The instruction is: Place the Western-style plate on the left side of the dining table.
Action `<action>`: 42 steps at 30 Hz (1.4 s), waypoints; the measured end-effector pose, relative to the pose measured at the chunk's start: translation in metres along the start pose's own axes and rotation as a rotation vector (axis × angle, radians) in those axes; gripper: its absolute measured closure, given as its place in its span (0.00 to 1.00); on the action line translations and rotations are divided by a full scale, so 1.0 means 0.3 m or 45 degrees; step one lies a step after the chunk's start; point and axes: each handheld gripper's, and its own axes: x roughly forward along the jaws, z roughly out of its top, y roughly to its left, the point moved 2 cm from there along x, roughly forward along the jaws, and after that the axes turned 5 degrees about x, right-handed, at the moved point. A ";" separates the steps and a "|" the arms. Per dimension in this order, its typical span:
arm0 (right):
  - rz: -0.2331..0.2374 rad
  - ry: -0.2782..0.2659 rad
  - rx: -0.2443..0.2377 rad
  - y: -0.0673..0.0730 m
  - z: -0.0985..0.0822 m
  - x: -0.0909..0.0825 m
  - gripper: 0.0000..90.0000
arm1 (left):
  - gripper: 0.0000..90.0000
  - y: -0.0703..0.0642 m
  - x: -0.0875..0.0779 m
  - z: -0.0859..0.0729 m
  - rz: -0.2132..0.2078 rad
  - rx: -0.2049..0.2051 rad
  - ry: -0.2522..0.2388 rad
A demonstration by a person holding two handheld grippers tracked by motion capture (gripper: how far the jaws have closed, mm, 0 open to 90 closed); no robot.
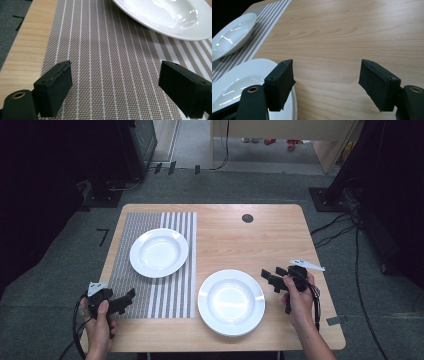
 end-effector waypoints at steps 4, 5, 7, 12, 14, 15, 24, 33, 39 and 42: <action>-0.018 0.001 0.005 -0.030 -0.014 -0.026 0.29 | 0.13 0.012 -0.008 -0.011 0.014 0.003 0.009; -0.023 0.000 0.003 -0.038 -0.018 -0.032 0.29 | 0.13 0.015 -0.010 -0.013 0.015 0.005 0.011; -0.038 -0.001 0.003 -0.054 -0.025 -0.045 0.27 | 0.13 0.018 -0.013 -0.016 0.022 0.007 0.011; -0.093 -0.008 0.014 -0.092 -0.040 -0.080 0.24 | 0.13 0.025 -0.020 -0.021 0.038 0.016 0.014; -0.107 -0.011 0.012 -0.105 -0.045 -0.091 0.23 | 0.13 0.029 -0.023 -0.024 0.047 0.021 0.014; -0.118 -0.016 0.009 -0.112 -0.048 -0.098 0.23 | 0.13 0.031 -0.025 -0.026 0.056 0.025 0.016; -0.205 -0.031 0.001 -0.182 -0.078 -0.156 0.22 | 0.13 0.057 -0.039 -0.039 0.096 0.043 0.025; -0.270 -0.043 0.024 -0.251 -0.113 -0.216 0.22 | 0.13 0.080 -0.048 -0.052 0.140 0.065 0.036; -0.313 -0.050 0.037 -0.298 -0.140 -0.260 0.21 | 0.14 0.096 -0.047 -0.061 0.184 0.092 0.050; -0.318 -0.050 0.056 -0.314 -0.157 -0.279 0.21 | 0.14 0.097 -0.045 -0.064 0.214 0.119 0.059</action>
